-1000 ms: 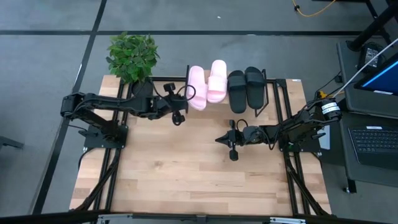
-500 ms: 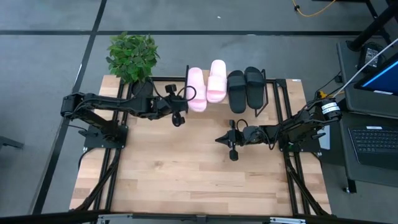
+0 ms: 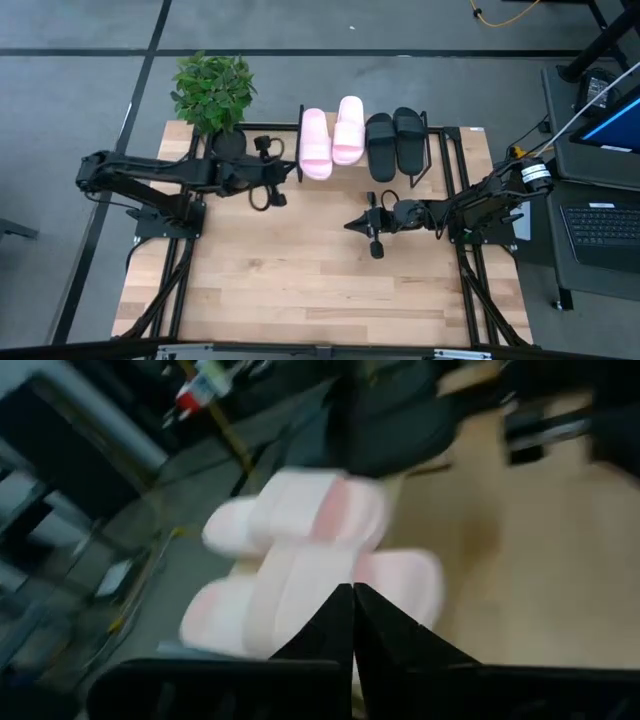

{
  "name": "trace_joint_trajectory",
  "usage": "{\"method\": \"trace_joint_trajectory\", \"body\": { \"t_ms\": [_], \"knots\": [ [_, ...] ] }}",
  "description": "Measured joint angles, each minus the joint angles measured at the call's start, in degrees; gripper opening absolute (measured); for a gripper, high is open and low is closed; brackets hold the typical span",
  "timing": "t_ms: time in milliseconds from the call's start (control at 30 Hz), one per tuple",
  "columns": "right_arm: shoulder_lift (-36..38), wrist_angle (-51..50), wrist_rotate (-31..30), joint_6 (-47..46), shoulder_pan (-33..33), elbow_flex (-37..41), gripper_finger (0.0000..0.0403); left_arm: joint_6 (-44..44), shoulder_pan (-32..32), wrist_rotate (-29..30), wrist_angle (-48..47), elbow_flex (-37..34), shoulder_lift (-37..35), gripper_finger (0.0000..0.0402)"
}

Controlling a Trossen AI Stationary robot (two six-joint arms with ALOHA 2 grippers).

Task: Pick and place slides into the shelf
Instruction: Return to Home Position

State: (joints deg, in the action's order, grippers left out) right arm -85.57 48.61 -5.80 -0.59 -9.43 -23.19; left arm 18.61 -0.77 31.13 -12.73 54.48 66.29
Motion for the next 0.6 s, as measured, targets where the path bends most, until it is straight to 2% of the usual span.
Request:
{"method": "trace_joint_trajectory", "body": {
  "t_ms": [233, 433, 600],
  "knots": [
    [9.5, -3.1, 2.1, 2.3, 0.4, -0.4, 0.0006, -0.1, 3.7, -1.4, -2.3, 0.0, -4.2, 0.0],
    [25.5, -20.3, 1.3, 1.3, 0.7, -0.4, 0.0004, -2.4, 5.8, -2.6, -1.6, -4.0, -7.2, 0.0],
    [40.4, -31.4, 1.1, 2.6, 0.7, -0.5, 0.0004, -3.8, 6.8, -2.7, 1.3, -10.7, -12.9, 0.0]
  ]
}}
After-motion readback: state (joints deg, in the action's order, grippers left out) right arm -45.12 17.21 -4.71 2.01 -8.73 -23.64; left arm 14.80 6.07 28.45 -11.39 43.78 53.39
